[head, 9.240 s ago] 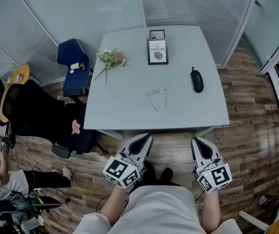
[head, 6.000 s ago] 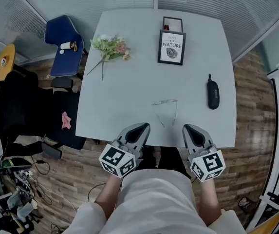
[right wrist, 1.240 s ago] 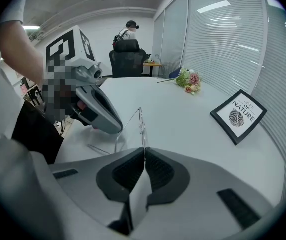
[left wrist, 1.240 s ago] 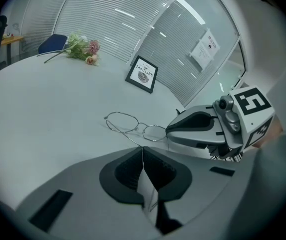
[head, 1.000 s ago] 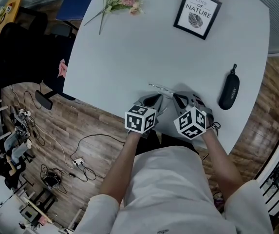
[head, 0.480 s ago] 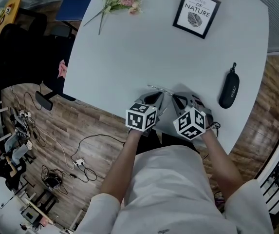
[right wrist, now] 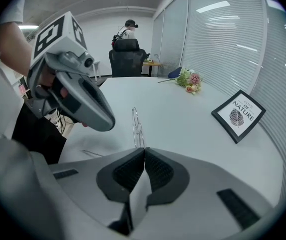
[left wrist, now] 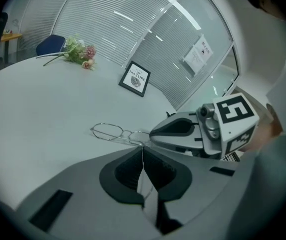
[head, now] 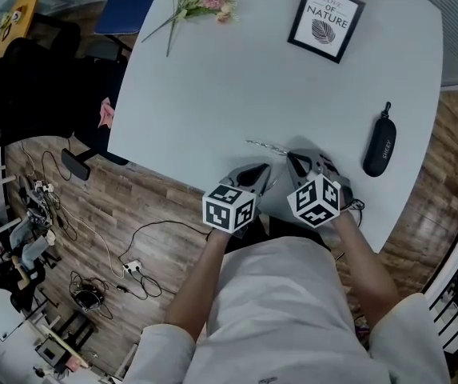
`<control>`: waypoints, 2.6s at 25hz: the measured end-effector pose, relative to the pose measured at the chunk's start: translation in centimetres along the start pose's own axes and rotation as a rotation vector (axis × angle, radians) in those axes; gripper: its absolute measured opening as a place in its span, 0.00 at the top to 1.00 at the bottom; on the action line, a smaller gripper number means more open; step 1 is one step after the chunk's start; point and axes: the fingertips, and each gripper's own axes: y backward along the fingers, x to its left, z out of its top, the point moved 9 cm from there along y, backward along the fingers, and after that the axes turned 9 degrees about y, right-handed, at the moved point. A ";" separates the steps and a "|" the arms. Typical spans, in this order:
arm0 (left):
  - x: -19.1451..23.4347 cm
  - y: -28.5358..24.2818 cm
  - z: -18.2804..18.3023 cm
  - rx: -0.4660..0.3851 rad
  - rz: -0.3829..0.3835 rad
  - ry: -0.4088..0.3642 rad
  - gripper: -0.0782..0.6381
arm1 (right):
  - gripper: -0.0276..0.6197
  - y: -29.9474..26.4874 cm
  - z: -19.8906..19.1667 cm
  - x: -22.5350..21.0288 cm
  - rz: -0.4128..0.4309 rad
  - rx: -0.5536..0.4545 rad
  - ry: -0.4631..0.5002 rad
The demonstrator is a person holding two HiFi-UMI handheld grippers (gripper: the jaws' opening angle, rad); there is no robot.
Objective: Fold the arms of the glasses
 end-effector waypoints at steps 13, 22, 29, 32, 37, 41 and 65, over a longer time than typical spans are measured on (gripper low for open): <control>-2.2 -0.2 -4.0 0.097 -0.080 -0.012 0.86 | 0.94 -0.1 0.3 0.3 -0.033 0.020 -0.028; -1.4 -0.9 -4.8 0.129 -0.039 -0.044 0.86 | 0.94 0.1 0.5 0.4 -0.041 0.028 -0.033; -0.5 -0.5 -4.2 0.125 -0.014 -0.078 0.86 | 0.94 -0.1 0.5 0.5 -0.037 0.028 -0.040; -0.4 -0.4 -4.1 0.117 0.002 -0.094 0.86 | 0.94 -0.2 0.6 0.5 -0.028 0.026 -0.036; -0.1 -0.3 -4.1 0.116 0.005 -0.100 0.86 | 0.94 -0.2 0.6 0.5 -0.021 0.031 -0.028; 0.0 -0.2 -3.8 0.113 0.020 -0.115 0.86 | 0.94 -0.2 0.8 0.4 -0.017 0.033 -0.032; 0.6 -0.2 -4.0 0.152 0.081 -0.369 0.80 | 0.94 -0.7 1.0 0.2 -0.020 0.045 -0.030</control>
